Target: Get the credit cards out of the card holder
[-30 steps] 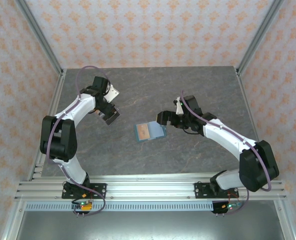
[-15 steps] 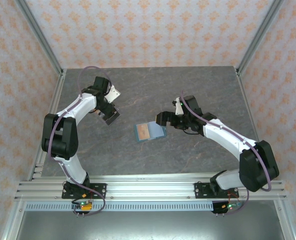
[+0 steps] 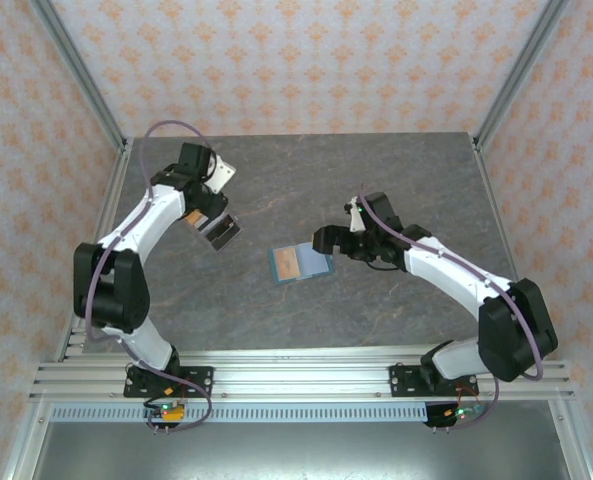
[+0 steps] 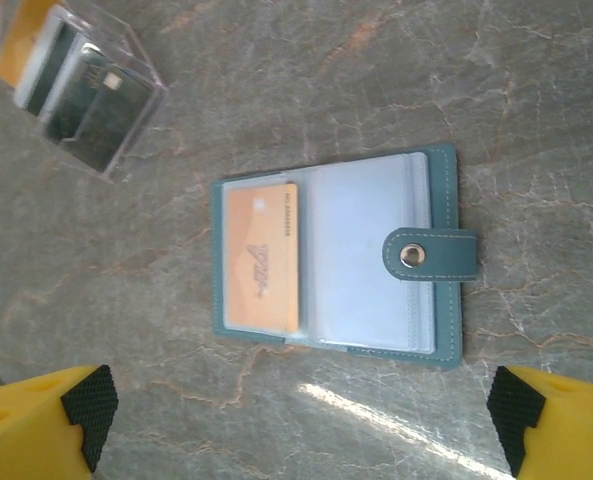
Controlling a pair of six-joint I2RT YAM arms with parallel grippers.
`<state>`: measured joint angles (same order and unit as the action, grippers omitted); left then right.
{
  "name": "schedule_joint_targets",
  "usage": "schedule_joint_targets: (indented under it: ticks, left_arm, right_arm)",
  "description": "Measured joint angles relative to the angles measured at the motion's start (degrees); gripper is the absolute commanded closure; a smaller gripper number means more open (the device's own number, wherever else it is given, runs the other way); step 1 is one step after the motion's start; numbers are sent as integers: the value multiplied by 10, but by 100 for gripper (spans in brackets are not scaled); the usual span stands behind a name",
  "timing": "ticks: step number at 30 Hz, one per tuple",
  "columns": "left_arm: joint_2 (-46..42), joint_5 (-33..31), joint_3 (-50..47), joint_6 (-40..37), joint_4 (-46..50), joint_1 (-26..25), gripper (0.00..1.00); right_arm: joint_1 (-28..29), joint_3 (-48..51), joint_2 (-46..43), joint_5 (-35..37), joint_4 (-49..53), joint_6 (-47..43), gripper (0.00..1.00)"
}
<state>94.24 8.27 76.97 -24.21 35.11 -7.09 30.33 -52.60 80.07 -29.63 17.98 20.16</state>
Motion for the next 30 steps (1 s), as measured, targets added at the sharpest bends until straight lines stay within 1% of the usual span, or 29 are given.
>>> schedule_joint_targets:
  ticks: [3,5,9,12,14,18,22,25,30]
  left_arm:
    - [-54,-3,-10,84,-8,0,48]
    - [-93,-4,-32,136,-24,0,40]
    - [-164,-13,-98,240,-48,0,33]
    - [-196,-24,-144,313,-55,0,29]
    - [-211,-31,-171,361,-58,0,25]
    - [-234,-28,-216,451,-64,0,22]
    - [-251,-21,-248,521,-71,-3,21]
    - [-252,-1,-256,561,-72,-11,22]
    - [-250,27,-274,610,-74,-43,23]
  right_arm:
    - [49,-29,32,54,22,-7,11]
    - [83,-50,57,88,35,-10,15]
    - [142,-95,119,147,55,-10,22]
    - [168,-131,173,181,68,-9,27]
    - [177,-153,209,193,74,-9,30]
    - [181,-178,263,207,83,-4,34]
    - [180,-191,291,229,95,-4,39]
    - [180,-200,300,241,103,-7,44]
    - [180,-205,308,253,104,-10,52]
